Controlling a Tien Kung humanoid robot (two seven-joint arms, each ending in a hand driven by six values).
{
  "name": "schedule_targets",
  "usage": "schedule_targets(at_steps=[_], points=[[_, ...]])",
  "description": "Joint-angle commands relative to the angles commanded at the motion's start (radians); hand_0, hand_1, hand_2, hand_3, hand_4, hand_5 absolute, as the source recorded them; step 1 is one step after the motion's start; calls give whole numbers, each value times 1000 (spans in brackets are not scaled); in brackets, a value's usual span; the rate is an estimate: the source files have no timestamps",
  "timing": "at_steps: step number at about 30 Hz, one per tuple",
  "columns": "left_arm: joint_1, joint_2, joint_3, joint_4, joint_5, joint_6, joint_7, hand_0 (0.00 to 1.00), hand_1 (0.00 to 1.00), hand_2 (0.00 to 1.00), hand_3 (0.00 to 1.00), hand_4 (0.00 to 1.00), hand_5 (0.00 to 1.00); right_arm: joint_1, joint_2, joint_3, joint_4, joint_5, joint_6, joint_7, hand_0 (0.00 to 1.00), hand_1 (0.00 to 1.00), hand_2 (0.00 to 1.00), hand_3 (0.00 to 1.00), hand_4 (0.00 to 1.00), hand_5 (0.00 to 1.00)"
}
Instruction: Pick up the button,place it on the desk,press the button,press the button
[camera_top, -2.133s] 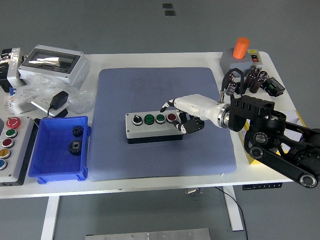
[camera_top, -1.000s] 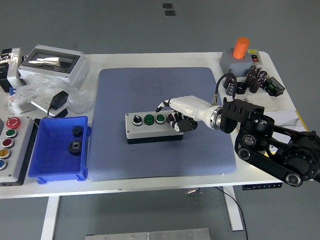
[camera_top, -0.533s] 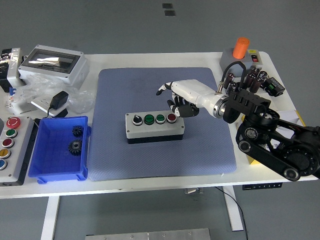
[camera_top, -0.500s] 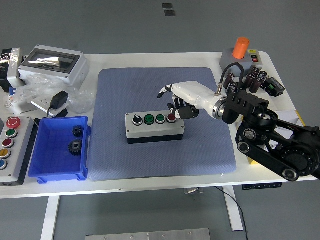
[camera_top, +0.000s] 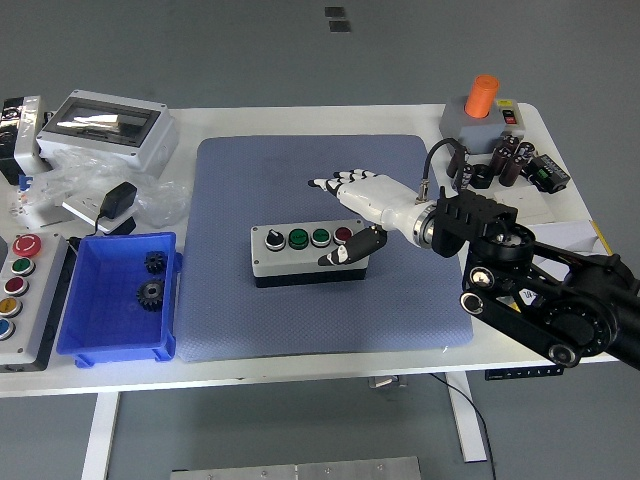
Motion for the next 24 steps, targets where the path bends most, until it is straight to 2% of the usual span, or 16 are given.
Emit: schedule_targets(at_steps=[7, 14, 19, 20, 24], points=[[1, 0, -1, 0, 2, -1, 0, 730, 735, 631, 684, 615, 198, 5, 20, -38, -32, 9, -10, -2, 998, 998, 998, 998, 998, 484], [2, 1, -2, 0, 6, -1, 0, 730, 735, 630, 683, 612, 197, 16, 58, -83, -105, -10, -85, 3, 998, 998, 998, 998, 998, 491], [2, 2, -3, 0, 7, -2, 0, 730, 735, 630, 683, 612, 197, 18, 76, -102, -146, -20, -108, 4, 998, 998, 998, 998, 998, 491], [2, 3, -3, 0, 7, -2, 1, 730, 735, 629, 681, 609, 195, 18, 78, -106, -149, -21, -110, 4, 878, 902, 946, 998, 998, 338], [3, 3, -4, 0, 9, -2, 1, 730, 735, 629, 681, 609, 195, 18, 84, -121, -160, -21, -122, 4, 878, 902, 946, 998, 998, 338]])
